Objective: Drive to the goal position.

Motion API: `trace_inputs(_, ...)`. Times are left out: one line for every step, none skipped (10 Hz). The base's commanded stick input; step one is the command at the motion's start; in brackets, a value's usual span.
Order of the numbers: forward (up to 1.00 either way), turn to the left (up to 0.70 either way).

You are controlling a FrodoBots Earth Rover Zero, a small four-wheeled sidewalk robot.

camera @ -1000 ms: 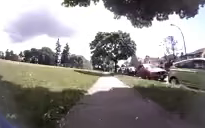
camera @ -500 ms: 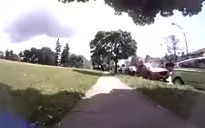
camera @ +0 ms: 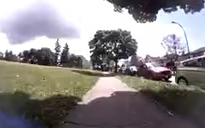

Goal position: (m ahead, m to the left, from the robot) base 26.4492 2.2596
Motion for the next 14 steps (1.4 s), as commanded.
trace_inputs(0.70, 0.00)
trace_inputs(0.70, 0.00)
trace_inputs(0.70, 0.00)
trace_inputs(0.70, 0.00)
trace_inputs(0.70, 0.00)
trace_inputs(0.70, 0.00)
trace_inputs(0.70, 0.00)
trace_inputs(0.70, 0.00)
trace_inputs(0.70, 0.00)
trace_inputs(0.70, 0.00)
trace_inputs(0.70, 0.00)
trace_inputs(0.70, 0.00)
trace_inputs(0.70, 0.00)
trace_inputs(0.70, 0.00)
